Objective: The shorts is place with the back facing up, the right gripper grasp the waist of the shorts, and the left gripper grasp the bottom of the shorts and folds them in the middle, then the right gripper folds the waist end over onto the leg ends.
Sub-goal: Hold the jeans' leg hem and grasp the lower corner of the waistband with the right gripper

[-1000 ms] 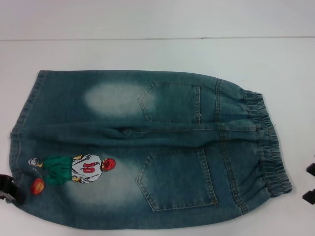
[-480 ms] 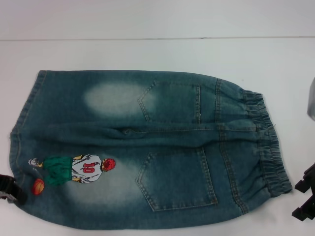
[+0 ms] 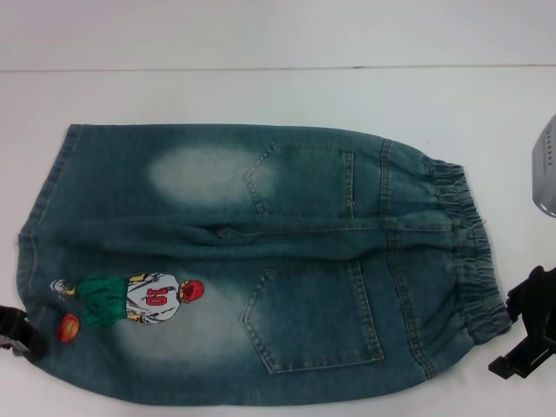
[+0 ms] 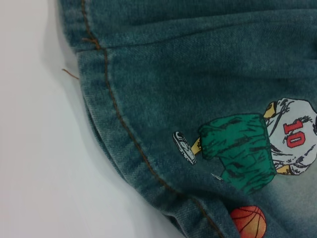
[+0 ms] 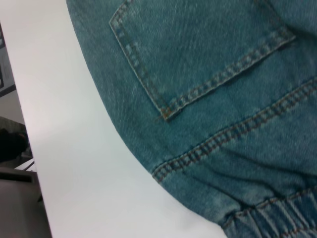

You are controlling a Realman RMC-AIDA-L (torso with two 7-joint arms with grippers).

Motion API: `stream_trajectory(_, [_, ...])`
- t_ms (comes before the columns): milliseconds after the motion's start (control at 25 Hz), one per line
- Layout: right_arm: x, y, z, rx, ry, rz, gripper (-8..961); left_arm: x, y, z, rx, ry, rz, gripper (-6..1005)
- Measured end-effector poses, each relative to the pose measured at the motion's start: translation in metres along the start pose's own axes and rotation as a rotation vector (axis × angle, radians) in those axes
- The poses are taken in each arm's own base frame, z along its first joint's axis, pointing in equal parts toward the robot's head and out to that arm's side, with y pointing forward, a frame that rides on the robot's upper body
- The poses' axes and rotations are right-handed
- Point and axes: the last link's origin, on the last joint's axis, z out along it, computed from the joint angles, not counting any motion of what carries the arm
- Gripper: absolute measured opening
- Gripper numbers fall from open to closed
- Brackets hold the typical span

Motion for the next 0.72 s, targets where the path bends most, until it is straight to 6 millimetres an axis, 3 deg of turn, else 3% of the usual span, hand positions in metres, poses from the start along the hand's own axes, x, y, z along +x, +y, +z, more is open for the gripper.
stream_trajectory(360, [-0.009, 0.001, -0.008, 0.022, -0.026, -0.062, 834, 0.002, 0.001, 0.001, -0.003, 0.000, 0.003, 91])
stream_trajectory(720, [-0.004, 0.001, 0.003, -0.006, -0.030, -0.047, 811, 0.002, 0.002, 0.005, -0.008, -0.003, 0.002, 91])
